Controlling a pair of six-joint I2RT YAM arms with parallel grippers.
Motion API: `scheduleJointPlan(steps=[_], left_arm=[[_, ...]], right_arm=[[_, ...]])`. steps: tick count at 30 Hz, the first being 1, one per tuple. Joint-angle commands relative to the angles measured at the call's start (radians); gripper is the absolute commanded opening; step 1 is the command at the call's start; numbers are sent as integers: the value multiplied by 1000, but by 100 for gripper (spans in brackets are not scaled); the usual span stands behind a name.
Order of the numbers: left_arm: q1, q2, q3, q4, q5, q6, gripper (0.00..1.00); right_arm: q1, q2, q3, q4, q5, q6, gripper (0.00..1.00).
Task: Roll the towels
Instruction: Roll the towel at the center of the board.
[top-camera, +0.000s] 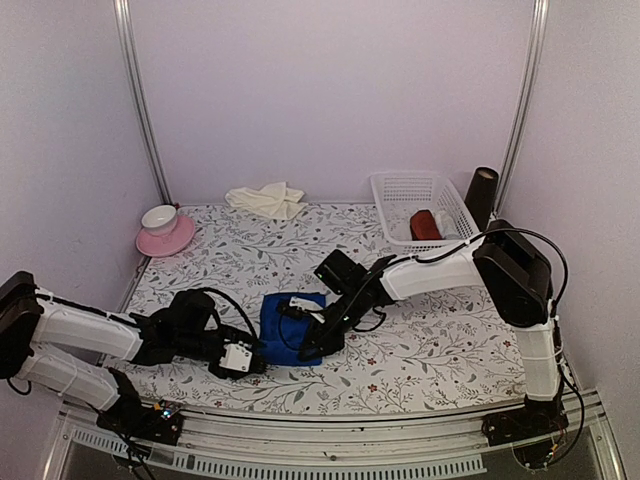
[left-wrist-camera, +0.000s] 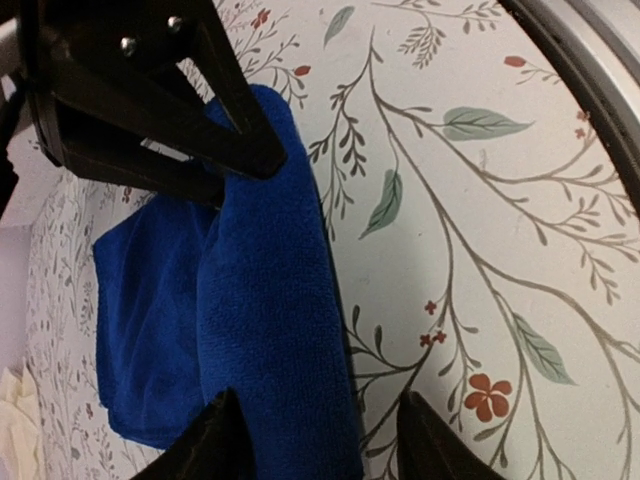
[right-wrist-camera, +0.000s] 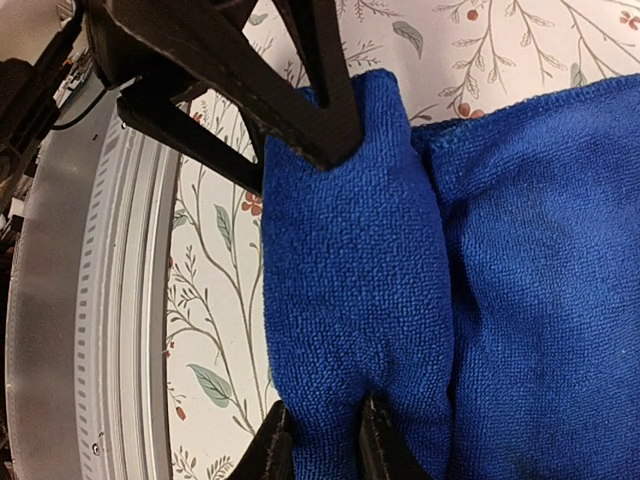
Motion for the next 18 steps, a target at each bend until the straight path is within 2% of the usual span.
scheduleJointPlan(steps=[1, 5, 11, 15, 18], left_arm=[[-15, 49, 40, 28, -45, -24, 47], [-14, 72, 42, 52, -71, -47, 39], [-15, 122, 64, 54, -130, -76, 3], [-12, 110, 82, -33, -109, -73, 0], [6, 94, 134, -175, -30, -74, 0]], right_arm=[[-5, 33, 15, -36, 3, 2, 20], [-5, 37, 15, -41, 9, -4, 20], [-5, 41, 17, -44, 24, -14, 21], [-6, 15, 0, -42, 69, -30, 26], [-7, -60, -45, 3, 120, -50, 29]])
